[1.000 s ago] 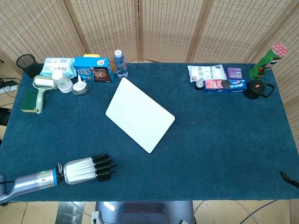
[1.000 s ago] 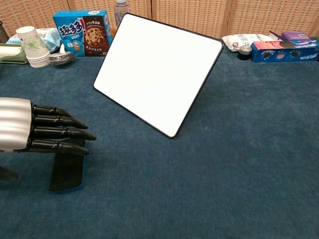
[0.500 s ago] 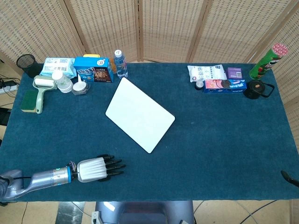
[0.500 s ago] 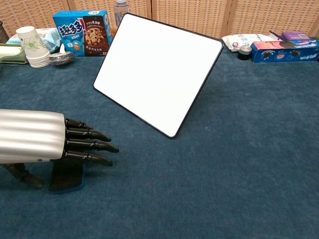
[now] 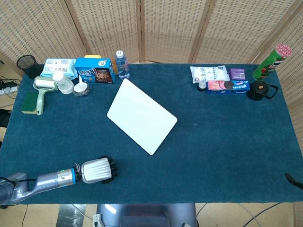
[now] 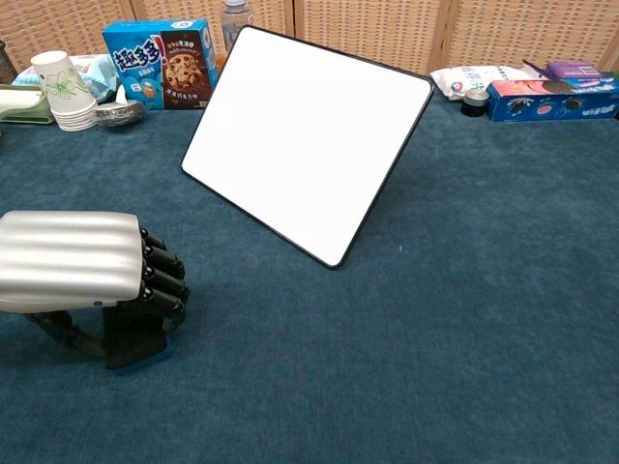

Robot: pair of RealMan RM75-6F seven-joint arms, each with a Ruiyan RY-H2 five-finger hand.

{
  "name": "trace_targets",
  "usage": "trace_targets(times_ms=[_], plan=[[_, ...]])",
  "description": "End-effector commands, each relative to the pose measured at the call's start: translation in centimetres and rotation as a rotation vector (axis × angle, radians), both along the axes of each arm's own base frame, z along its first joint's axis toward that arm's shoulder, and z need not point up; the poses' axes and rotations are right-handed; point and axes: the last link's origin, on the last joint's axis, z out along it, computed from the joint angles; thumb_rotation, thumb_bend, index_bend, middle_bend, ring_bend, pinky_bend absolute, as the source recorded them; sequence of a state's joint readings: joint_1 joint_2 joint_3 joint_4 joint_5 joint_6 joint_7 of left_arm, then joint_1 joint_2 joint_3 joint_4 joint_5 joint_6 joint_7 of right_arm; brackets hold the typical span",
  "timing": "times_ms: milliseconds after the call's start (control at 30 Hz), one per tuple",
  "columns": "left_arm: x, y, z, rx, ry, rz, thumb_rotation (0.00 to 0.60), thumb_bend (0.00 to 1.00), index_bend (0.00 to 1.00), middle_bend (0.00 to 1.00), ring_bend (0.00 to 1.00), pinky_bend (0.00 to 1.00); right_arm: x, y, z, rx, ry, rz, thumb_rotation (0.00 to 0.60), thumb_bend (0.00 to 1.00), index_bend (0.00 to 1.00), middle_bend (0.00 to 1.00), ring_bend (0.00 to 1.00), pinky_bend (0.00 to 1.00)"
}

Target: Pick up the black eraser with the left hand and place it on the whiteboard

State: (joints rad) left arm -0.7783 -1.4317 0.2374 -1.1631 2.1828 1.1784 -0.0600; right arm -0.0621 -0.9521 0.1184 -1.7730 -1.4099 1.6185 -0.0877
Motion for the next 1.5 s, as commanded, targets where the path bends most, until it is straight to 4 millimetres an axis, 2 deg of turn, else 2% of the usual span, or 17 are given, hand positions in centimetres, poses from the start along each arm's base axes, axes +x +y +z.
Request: trace_targets(times_ms=[33, 133, 300, 533, 667, 800, 1133, 1500], plan=[[0.1, 0.1, 0.2, 0.030, -0.042, -0.010, 0.600, 0.25, 0.47, 0.49, 0.40, 0.51, 0.0, 0.0, 0.0, 0.001, 0.000, 0.000, 0.600, 0.00, 0.04, 0.00, 0.02, 0.00], [0.4, 0.4, 0.7, 0.054, -0.080, -0.005, 0.600, 0.25, 0.48, 0.49, 0.41, 0.51, 0.0, 0.0, -0.1, 0.004, 0.000, -0.001, 0.600, 0.00, 0.04, 0.00, 0.02, 0.00], [1.4, 2.1, 2.4, 0.143, -0.197, 0.017, 0.600, 0.25, 0.48, 0.49, 0.41, 0.52, 0.1, 0.0, -0.1, 0.009, -0.005, 0.002, 0.600, 0.00, 0.04, 0.00, 0.02, 0.00], [3.8, 6.8, 5.1, 0.334, -0.377, 0.013, 0.600, 0.25, 0.48, 0.49, 0.41, 0.52, 0.2, 0.1, -0.2, 0.020, -0.011, 0.005, 0.600, 0.00, 0.04, 0.00, 0.02, 0.00], [5.0, 8.8, 5.3, 0.390, -0.443, 0.031, 0.600, 0.25, 0.48, 0.49, 0.41, 0.52, 0.2, 0.0, -0.2, 0.023, -0.013, 0.004, 0.600, 0.00, 0.04, 0.00, 0.02, 0.00], [6.3, 10.2, 4.6, 0.418, -0.483, 0.057, 0.600, 0.25, 0.48, 0.49, 0.41, 0.51, 0.1, 0.0, -0.2, 0.028, -0.018, 0.003, 0.600, 0.00, 0.04, 0.00, 0.02, 0.00], [9.4, 12.9, 1.4, 0.458, -0.499, 0.091, 0.600, 0.24, 0.48, 0.49, 0.41, 0.51, -0.1, -0.2, -0.2, 0.041, -0.028, -0.005, 0.600, 0.00, 0.04, 0.00, 0.03, 0.00], [11.5, 14.6, -1.0, 0.489, -0.495, 0.098, 0.600, 0.24, 0.48, 0.49, 0.41, 0.50, -0.4, -0.6, 0.0, 0.044, -0.044, -0.015, 0.600, 0.00, 0.05, 0.00, 0.03, 0.00]])
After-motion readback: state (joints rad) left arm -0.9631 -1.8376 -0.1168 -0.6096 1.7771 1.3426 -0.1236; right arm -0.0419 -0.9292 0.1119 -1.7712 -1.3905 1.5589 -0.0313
